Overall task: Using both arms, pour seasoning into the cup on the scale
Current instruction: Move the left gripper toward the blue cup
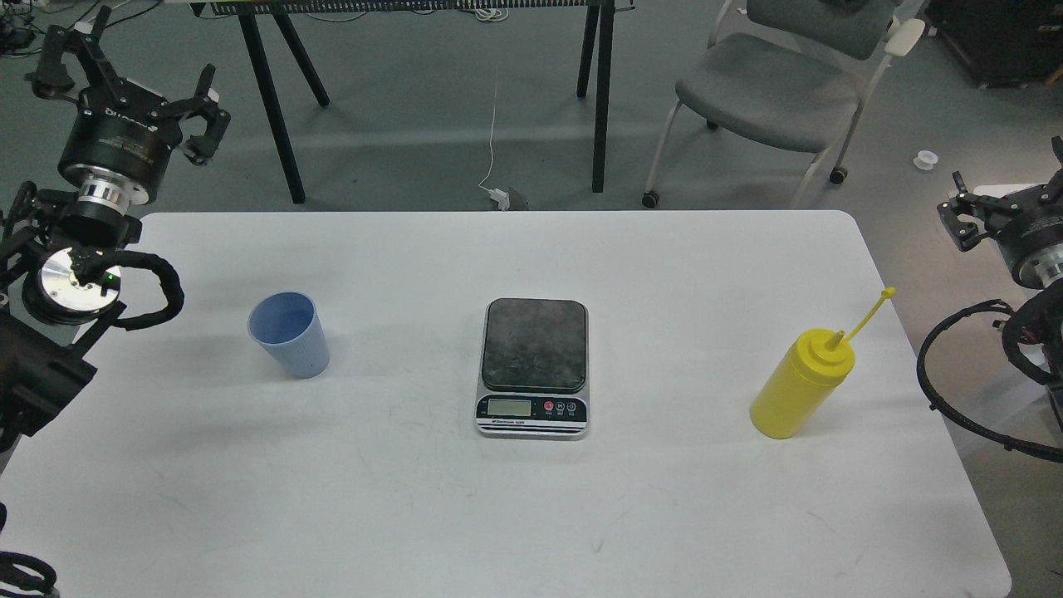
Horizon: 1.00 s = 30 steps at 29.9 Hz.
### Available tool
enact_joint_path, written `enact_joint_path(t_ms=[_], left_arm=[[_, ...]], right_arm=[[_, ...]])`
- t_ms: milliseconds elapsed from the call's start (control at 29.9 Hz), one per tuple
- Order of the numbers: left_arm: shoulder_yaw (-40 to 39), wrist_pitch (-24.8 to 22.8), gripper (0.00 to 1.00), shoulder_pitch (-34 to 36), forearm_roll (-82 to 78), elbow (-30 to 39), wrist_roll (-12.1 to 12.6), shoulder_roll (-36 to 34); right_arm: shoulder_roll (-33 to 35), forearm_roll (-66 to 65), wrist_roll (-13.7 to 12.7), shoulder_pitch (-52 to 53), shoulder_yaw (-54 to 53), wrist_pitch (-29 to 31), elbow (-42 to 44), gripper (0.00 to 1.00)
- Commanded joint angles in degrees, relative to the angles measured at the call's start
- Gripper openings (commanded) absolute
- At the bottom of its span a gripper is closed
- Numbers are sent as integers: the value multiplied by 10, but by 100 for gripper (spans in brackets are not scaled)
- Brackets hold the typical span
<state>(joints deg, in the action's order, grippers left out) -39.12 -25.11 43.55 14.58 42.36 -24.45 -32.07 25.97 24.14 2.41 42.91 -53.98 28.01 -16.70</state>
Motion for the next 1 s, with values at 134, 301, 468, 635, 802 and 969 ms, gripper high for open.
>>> enact_joint_path(t_ms=[134,301,468,635,802,969], left_arm=[[-3,14,100,-4,2,4,-2,2],[17,8,99,-2,-21,15,13,-15],[42,1,99,3,-199,63,31,-83],[53,4,99,-2,-453,114,25,-145],[54,2,99,-2,-647,134,14,-187],[63,7,97,3,-824,142,14,-188]], right_arm=[[4,-13,1,11,3,0,-3,100],[6,-27,1,8,3,0,-7,100],[0,-27,1,8,1,0,-6,100],[0,-26,2,8,-8,0,-7,100],[5,-25,4,4,-19,0,-5,100],[6,-23,8,-5,-31,0,-5,100]])
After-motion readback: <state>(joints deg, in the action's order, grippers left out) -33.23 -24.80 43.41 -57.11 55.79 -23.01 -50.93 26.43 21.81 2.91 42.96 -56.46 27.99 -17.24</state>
